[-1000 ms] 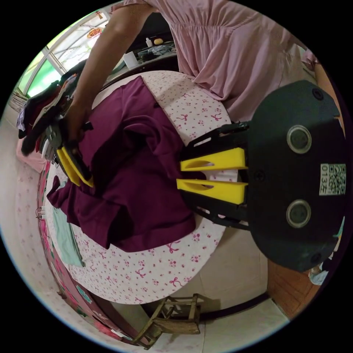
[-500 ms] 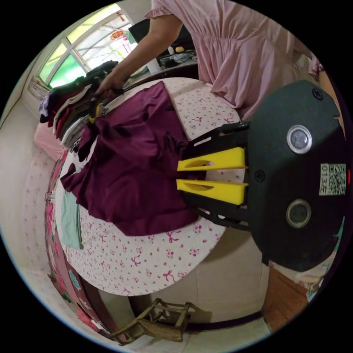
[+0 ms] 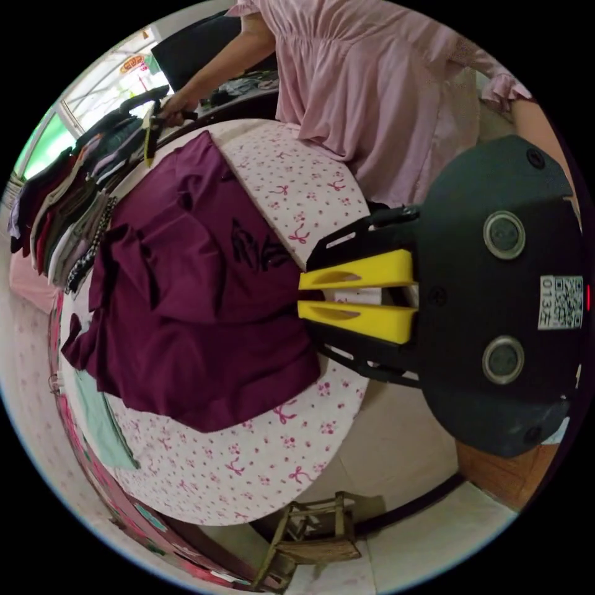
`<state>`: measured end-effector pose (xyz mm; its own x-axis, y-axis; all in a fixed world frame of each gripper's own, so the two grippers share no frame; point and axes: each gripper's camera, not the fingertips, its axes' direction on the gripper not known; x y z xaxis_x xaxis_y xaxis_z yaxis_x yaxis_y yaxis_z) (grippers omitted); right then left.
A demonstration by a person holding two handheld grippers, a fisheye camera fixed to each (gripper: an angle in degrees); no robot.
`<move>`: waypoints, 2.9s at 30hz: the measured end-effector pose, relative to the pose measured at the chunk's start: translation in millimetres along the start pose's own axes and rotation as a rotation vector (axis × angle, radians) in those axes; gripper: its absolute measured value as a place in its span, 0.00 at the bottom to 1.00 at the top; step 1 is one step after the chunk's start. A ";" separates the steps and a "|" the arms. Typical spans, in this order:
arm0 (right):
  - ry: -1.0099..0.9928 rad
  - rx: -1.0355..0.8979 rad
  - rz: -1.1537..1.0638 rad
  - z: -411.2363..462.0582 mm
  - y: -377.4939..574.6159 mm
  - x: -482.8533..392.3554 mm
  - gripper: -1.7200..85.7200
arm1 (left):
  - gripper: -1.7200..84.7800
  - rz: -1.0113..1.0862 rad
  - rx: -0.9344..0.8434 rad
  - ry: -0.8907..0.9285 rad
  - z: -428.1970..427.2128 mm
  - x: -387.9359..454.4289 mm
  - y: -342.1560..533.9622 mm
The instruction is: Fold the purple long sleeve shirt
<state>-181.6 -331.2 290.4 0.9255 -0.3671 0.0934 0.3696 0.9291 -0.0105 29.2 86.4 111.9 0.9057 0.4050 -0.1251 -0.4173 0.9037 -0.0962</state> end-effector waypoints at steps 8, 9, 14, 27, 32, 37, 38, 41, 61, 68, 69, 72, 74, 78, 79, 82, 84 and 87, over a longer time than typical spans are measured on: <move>0.226 -0.114 0.068 9.9 80.8 13.0 0.03 | 0.06 -0.001 0.060 -0.046 -32.9 11.5 22.2; 0.244 -0.112 0.087 8.7 87.8 14.7 0.03 | 0.07 0.040 0.039 -0.107 -28.4 25.2 19.7; 0.257 -0.123 0.138 9.2 102.5 22.5 0.03 | 0.11 0.191 -0.062 -0.275 2.5 68.8 -1.8; 0.228 -0.174 0.122 25.1 119.5 43.0 0.02 | 0.03 0.357 -0.291 -0.181 8.6 60.2 -40.6; 0.224 -0.140 0.067 12.0 123.1 38.0 0.02 | 0.02 0.140 -0.138 -0.005 -21.5 26.5 -32.1; 0.138 -0.032 -0.017 -0.2 110.7 20.6 0.02 | 0.02 0.023 0.071 -0.021 -69.4 26.4 -16.4; 0.095 -0.010 -0.068 3.3 102.4 9.1 0.02 | 0.02 0.036 0.083 -0.040 -68.9 34.1 -20.1; -0.046 -0.001 -0.247 26.7 73.7 -35.9 0.02 | 0.02 0.102 0.095 -0.038 -39.2 79.2 -53.3; -0.101 0.002 -0.420 63.7 -8.0 -47.0 0.03 | 0.02 -0.184 0.071 -0.219 -13.1 74.6 -23.8; -0.021 0.091 -0.376 66.3 -63.5 -50.5 0.09 | 0.02 -0.143 -0.034 -0.217 19.8 81.9 -21.6; 0.002 0.103 -0.379 70.1 -74.4 -57.8 0.10 | 0.02 -0.148 -0.092 -0.215 32.9 76.9 -23.3; -0.005 0.073 -0.395 81.0 -97.4 -71.6 0.11 | 0.02 -0.169 -0.063 -0.157 25.3 67.4 -20.2; -0.019 0.072 -0.428 86.0 -114.8 -84.6 0.12 | 0.02 -0.185 -0.031 -0.157 14.8 66.4 -13.9; 0.022 0.098 -0.464 93.4 -135.9 -95.4 0.13 | 0.05 -0.174 0.058 -0.121 -7.3 71.4 -1.4; 0.036 0.099 -0.464 98.2 -144.3 -94.9 0.14 | 0.07 -0.156 0.085 -0.088 -11.0 74.7 -2.9; 0.039 0.058 -0.461 114.6 -169.4 -94.6 0.16 | 0.08 -0.115 0.069 -0.071 -6.6 83.3 -16.4; 0.032 0.022 -0.487 127.1 -184.2 -100.8 0.18 | 0.06 -0.119 -0.014 -0.119 6.7 84.4 -25.6; 0.086 -0.043 -0.543 154.7 -204.1 -114.6 0.20 | 0.04 -0.169 -0.032 -0.130 10.8 81.5 -33.5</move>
<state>-375.9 -471.9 435.9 0.6033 -0.7974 0.0150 0.7974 0.6029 -0.0246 117.8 90.6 115.6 0.9642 0.2643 0.0237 -0.2588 0.9562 -0.1365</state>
